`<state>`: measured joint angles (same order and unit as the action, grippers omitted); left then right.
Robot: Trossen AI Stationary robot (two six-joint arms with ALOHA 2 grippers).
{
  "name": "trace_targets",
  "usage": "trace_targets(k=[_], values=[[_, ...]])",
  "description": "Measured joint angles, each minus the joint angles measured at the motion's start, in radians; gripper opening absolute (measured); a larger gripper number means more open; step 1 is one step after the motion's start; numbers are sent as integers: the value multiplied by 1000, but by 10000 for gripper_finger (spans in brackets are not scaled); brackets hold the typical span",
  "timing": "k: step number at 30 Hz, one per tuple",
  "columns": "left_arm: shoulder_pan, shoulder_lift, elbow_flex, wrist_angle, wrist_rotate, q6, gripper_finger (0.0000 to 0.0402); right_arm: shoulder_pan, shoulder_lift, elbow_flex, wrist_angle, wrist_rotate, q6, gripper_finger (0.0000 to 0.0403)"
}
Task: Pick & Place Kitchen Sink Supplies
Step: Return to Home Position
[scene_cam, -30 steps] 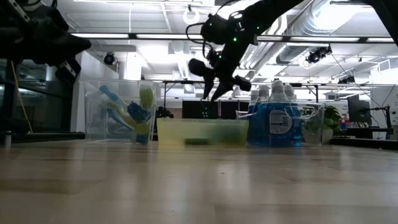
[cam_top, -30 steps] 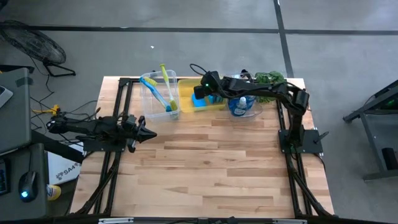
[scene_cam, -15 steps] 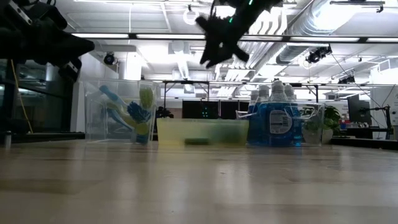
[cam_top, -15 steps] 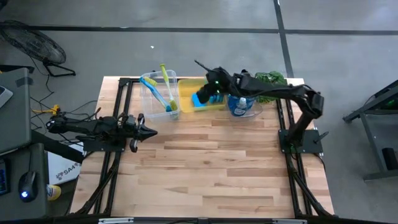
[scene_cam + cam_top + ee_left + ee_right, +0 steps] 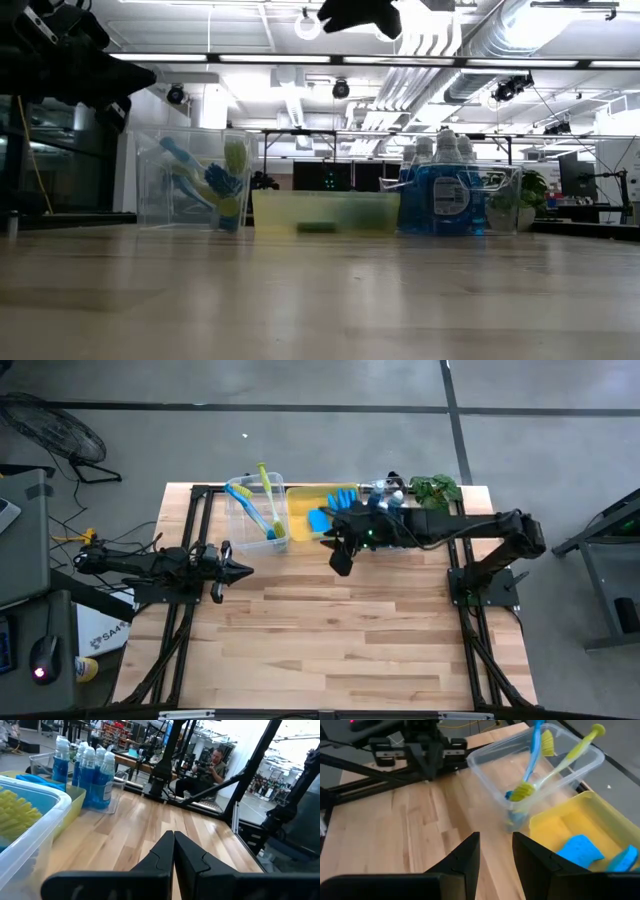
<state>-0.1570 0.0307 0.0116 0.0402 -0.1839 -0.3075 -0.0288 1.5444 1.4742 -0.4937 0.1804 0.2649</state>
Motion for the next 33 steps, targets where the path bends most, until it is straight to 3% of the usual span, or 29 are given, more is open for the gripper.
trace_targets(k=[2,5,9,13,26,33], values=[[0,0,0,1,-2,-7,2,22,0,-2,6,11,4,108],[0,0,0,0,-2,-12,2,42,-32,-97,175,-21,21,108],[0,0,0,0,-2,-12,2,51,-126,-378,548,-104,82,108],[0,0,0,1,-1,-15,2,50,-257,-636,773,-116,154,108],[0,0,0,2,-1,-15,2,49,-807,-1123,867,-25,170,108],[0,-1,0,2,-1,-15,2,49,-980,-1307,1005,-25,164,108]])
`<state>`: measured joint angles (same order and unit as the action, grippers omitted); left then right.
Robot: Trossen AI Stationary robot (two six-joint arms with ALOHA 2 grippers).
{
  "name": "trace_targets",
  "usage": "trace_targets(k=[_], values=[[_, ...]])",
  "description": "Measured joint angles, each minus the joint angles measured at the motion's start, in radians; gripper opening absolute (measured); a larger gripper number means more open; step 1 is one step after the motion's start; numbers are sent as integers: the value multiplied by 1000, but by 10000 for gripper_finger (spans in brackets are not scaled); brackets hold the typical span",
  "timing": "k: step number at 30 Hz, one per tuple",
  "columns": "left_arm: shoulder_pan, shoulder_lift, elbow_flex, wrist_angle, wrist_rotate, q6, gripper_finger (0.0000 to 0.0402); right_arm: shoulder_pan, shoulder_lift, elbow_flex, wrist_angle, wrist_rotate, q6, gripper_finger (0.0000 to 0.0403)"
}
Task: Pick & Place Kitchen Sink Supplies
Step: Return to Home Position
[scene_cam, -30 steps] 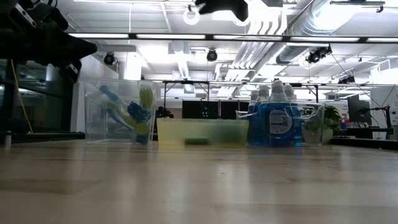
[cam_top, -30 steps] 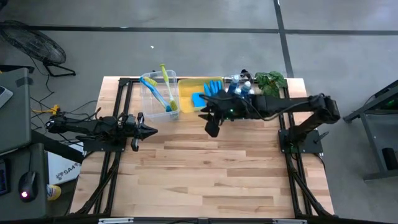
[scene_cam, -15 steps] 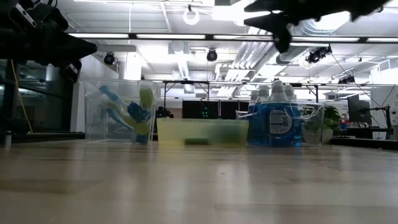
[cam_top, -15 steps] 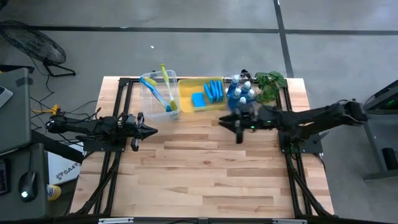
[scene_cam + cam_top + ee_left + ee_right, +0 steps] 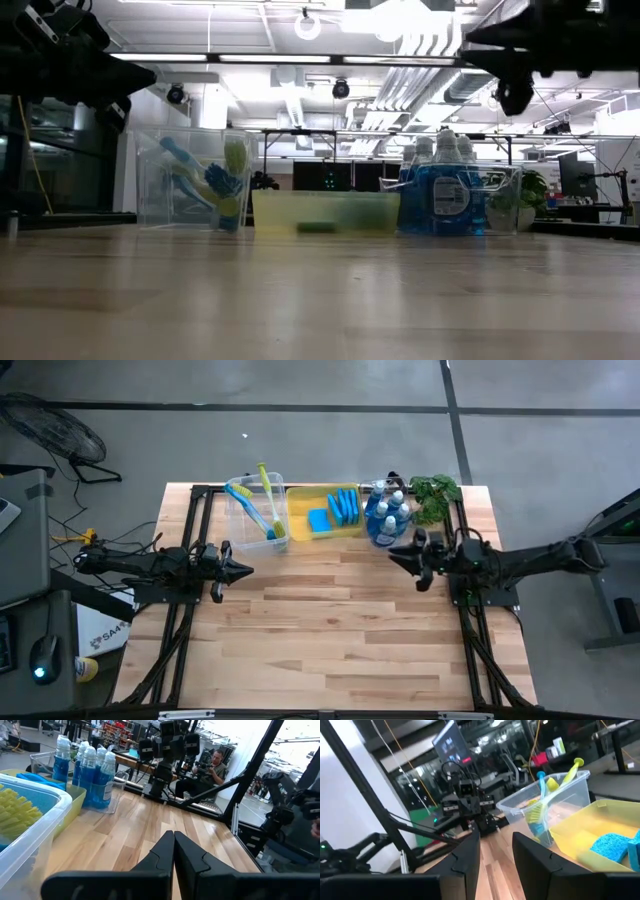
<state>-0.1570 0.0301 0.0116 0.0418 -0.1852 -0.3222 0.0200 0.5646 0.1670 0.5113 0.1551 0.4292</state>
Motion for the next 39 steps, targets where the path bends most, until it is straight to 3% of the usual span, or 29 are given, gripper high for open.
trace_targets(k=[8,13,24,30,39], values=[[0,0,0,0,0,0,2,0,-81,-151,119,-41,18,108],[0,0,0,0,0,0,2,-1,-106,-157,91,-100,17,108],[0,0,0,0,0,0,2,-44,-272,-157,-178,-239,19,108],[0,0,0,0,0,0,2,-53,-416,-157,-381,-233,8,108],[0,0,0,0,0,0,2,-53,-547,-157,-490,-164,-48,108]])
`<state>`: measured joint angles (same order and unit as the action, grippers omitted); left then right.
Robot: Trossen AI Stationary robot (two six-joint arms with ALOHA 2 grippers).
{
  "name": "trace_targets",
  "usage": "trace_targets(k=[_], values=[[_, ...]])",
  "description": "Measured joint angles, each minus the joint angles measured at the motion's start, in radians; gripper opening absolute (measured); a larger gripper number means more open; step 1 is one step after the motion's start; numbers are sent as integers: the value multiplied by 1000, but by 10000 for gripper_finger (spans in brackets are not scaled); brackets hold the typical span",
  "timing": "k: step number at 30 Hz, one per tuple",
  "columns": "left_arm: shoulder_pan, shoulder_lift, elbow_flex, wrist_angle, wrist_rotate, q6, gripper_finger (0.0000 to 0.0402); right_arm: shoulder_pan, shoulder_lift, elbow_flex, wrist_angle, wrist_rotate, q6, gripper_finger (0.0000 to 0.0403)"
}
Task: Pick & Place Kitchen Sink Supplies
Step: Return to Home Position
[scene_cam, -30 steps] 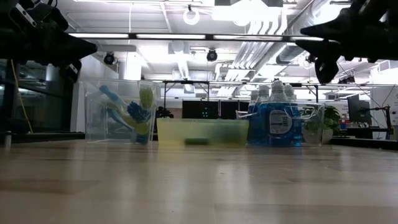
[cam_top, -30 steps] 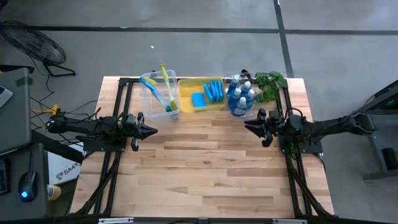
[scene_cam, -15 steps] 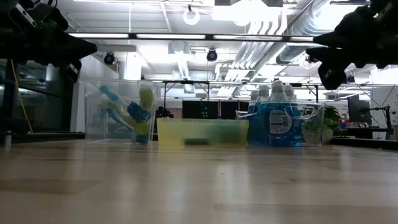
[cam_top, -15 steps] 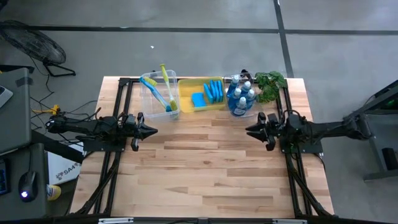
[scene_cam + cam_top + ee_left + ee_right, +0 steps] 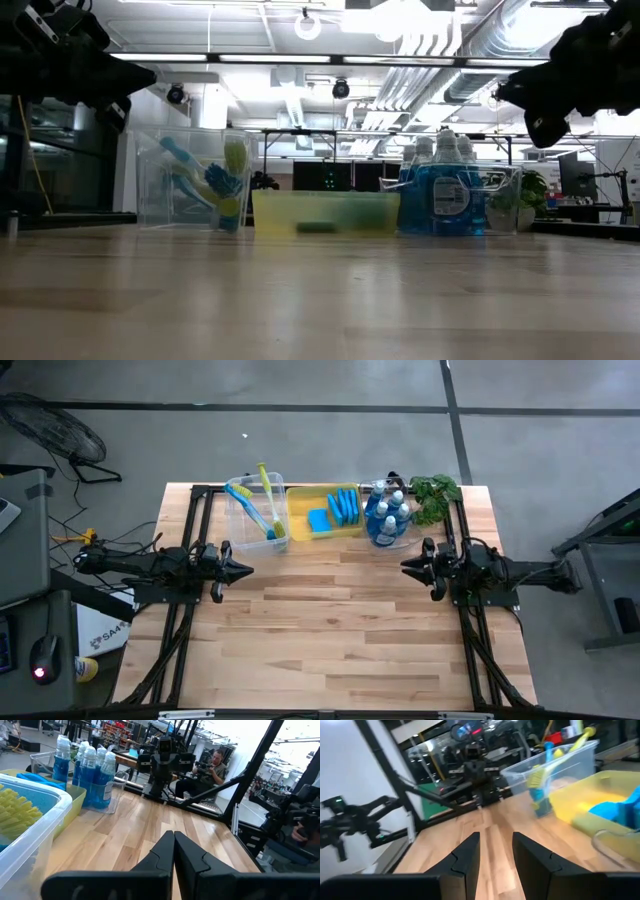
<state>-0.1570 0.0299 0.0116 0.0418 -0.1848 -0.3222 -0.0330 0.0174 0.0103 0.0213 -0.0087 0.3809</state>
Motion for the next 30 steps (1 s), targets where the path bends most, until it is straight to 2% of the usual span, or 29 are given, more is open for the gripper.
trace_targets(k=[5,30], values=[[0,0,0,0,0,0,2,0,9,1,3,56,9,108],[0,0,0,0,0,0,2,0,10,1,2,62,11,108]])
